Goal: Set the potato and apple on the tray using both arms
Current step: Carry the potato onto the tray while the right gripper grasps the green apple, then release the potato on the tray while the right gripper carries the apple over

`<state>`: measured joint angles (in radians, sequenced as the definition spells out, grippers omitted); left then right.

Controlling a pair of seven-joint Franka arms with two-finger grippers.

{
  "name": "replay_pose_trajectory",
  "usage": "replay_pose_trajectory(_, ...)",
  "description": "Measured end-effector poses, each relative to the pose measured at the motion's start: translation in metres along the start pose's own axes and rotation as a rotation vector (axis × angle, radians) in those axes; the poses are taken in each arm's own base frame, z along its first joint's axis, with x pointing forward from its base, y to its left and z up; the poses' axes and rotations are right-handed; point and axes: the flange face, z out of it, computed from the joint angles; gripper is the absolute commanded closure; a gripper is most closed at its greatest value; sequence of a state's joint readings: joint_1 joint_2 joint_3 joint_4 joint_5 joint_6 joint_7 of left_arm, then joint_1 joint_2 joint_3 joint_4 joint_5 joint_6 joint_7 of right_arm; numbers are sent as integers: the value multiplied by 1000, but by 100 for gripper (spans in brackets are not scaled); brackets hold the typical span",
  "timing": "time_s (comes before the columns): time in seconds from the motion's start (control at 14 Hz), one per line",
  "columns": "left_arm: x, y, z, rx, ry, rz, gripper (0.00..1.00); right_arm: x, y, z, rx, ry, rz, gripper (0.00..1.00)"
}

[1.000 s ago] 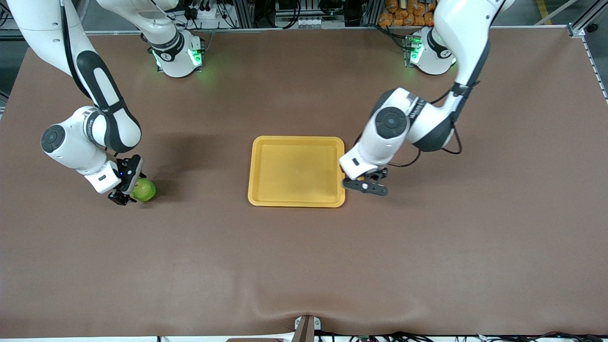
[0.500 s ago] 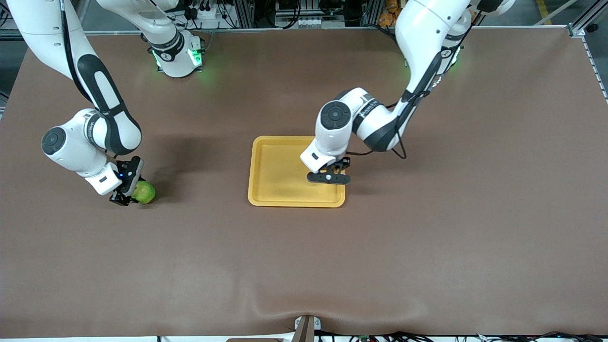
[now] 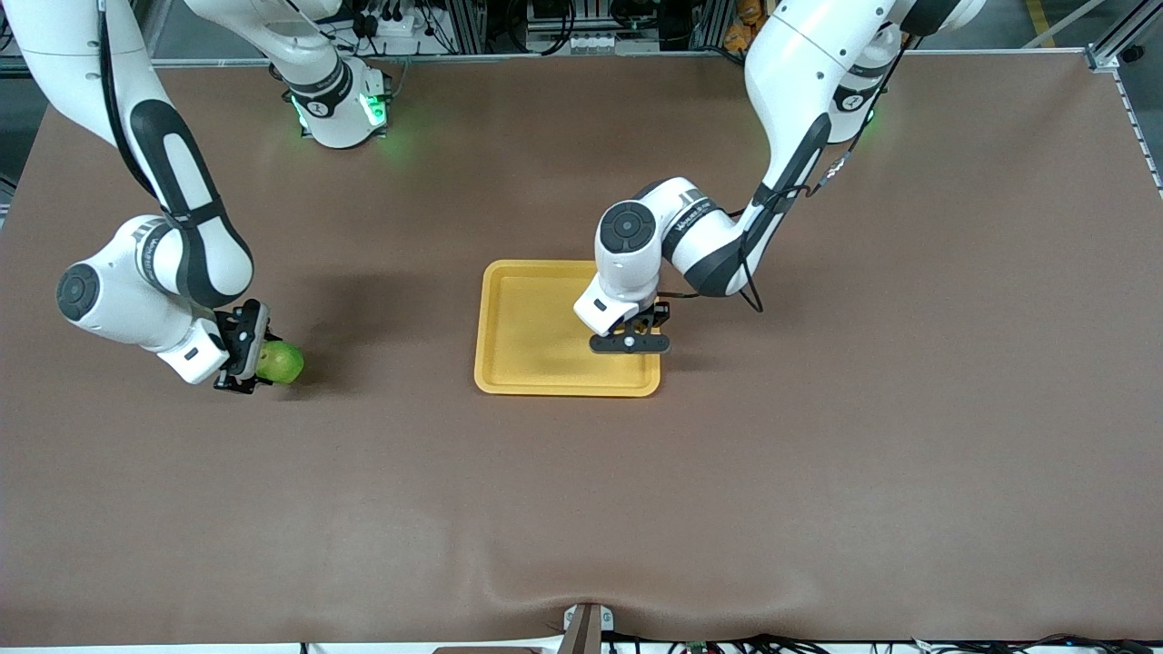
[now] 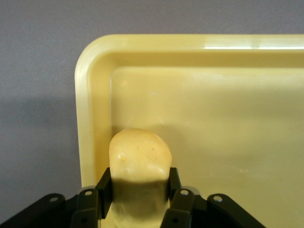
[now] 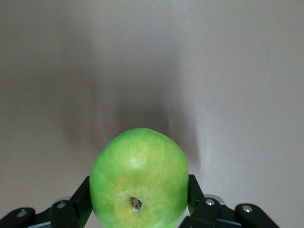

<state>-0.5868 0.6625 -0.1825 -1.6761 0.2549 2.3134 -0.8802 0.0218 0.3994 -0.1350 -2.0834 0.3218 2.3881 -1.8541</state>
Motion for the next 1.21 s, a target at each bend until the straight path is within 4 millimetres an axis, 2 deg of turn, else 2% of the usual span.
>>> replay_pose_trajectory(0.14,0,0,3,5,-2,3,100,9,8,-12,13,18,-40,100)
replay_pose_trajectory(0.21,-1,0,5,7,-4,4,100,24,14,-22,6,24,-71,100)
replay_pose_trajectory(0.29,-1,-1,8,9,-7,4,76,46,18,-34,-9,29,-107,100)
replay_pose_trajectory(0.36,-1,-1,10,11,-9,2,65,71,18,-45,-21,33,-135,100)
replay_pose_trajectory(0.43,0,-2,11,12,-10,-1,30,94,16,-53,-28,36,-150,100)
replay_pose_trajectory(0.5,1,-3,12,12,-10,-3,0,114,14,-57,-29,39,-156,100)
replay_pose_trajectory(0.71,6,-3,7,6,-2,-10,0,159,4,-55,-19,41,-135,100)
replay_pose_trajectory(0.93,17,-5,-11,20,-1,-23,0,209,-13,-41,-2,35,-72,100)
replay_pose_trajectory(1.07,32,-12,-39,53,-10,-48,0,249,-31,-26,-56,30,-68,100)
replay_pose_trajectory(1.21,50,-31,-79,65,-8,-93,0,285,-57,-4,-103,28,-55,100)
